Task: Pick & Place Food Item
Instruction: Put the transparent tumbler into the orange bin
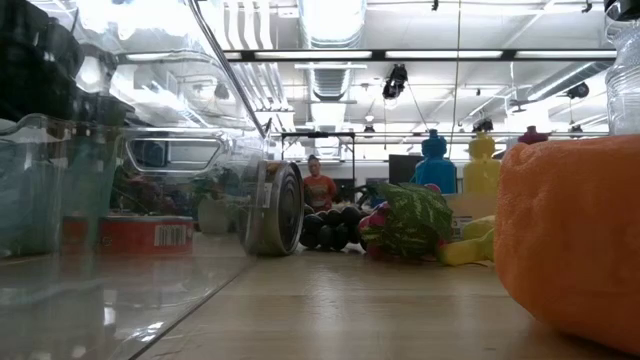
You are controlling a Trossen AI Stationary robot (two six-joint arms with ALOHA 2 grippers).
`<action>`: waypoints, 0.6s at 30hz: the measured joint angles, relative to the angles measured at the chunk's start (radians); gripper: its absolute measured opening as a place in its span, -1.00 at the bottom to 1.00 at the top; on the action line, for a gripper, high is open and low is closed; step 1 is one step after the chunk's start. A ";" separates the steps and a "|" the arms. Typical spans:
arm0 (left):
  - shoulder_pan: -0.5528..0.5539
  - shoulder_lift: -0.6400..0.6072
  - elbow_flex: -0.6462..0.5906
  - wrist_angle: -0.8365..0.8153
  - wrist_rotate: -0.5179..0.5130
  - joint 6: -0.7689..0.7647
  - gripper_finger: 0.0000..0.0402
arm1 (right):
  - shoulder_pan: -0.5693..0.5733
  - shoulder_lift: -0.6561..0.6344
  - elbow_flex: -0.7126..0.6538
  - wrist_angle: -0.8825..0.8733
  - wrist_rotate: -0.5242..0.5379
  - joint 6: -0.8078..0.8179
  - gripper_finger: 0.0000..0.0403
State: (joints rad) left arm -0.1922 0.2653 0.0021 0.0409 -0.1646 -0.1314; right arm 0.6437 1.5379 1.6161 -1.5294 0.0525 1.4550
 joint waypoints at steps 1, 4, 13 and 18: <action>0.000 0.000 0.000 0.000 0.000 0.000 0.67 | 0.000 -0.001 0.000 0.000 0.000 0.000 -0.67; 0.000 0.000 0.000 0.000 0.000 0.000 0.67 | 0.000 -0.005 -0.001 -0.002 0.000 0.000 -0.67; 0.000 0.000 0.000 0.000 0.000 0.000 0.67 | 0.000 -0.021 -0.002 -0.013 0.001 -0.001 -0.67; 0.000 0.000 0.000 0.000 0.000 0.000 0.67 | 0.000 -0.037 -0.002 -0.025 0.002 -0.001 -0.67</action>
State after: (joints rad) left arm -0.1922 0.2655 0.0025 0.0406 -0.1645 -0.1314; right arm 0.6434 1.5005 1.6146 -1.5548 0.0541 1.4545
